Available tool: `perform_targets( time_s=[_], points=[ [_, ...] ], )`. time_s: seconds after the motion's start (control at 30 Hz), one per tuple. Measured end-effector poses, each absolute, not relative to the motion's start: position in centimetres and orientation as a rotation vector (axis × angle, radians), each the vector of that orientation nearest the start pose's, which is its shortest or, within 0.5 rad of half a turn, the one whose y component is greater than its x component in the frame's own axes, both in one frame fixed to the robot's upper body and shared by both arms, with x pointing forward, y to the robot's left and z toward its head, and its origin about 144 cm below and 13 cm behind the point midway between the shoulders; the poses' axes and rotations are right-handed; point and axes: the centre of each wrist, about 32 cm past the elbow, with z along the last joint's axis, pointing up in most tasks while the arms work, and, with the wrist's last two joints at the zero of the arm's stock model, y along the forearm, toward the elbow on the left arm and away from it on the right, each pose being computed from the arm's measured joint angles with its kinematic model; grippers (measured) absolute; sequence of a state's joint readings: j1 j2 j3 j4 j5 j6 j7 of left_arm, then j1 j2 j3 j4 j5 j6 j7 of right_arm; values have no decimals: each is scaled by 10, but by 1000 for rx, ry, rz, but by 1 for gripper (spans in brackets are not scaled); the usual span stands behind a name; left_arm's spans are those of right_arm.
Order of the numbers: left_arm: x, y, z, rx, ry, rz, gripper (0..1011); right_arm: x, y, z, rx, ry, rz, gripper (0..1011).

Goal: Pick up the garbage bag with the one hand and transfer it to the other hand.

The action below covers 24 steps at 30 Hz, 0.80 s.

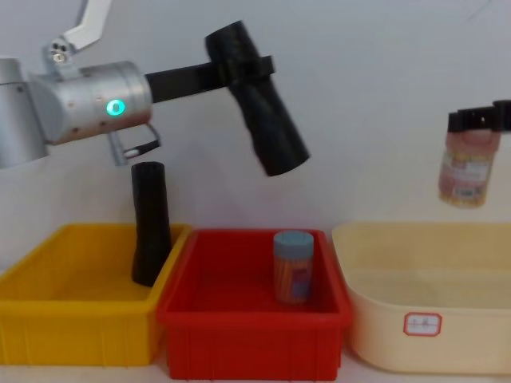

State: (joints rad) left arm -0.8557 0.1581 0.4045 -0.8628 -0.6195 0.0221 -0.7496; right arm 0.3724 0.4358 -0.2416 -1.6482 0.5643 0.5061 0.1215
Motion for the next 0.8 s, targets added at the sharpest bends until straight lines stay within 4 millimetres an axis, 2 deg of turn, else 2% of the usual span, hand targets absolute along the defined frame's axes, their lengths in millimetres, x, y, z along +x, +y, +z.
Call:
perform_targets(
  time_s=[0.13, 0.47, 0.8],
  points=[
    [677, 189, 1280, -236, 82, 547, 391, 532, -275, 1285, -119, 178, -1173, 659],
    [690, 156, 1280, -223, 111, 456, 391, 535, -280, 1266, -125, 232, -1198, 669],
    [693, 136, 1275, -182, 114, 415, 391, 536, -281, 1257, -124, 252, -1210, 952]
  ],
)
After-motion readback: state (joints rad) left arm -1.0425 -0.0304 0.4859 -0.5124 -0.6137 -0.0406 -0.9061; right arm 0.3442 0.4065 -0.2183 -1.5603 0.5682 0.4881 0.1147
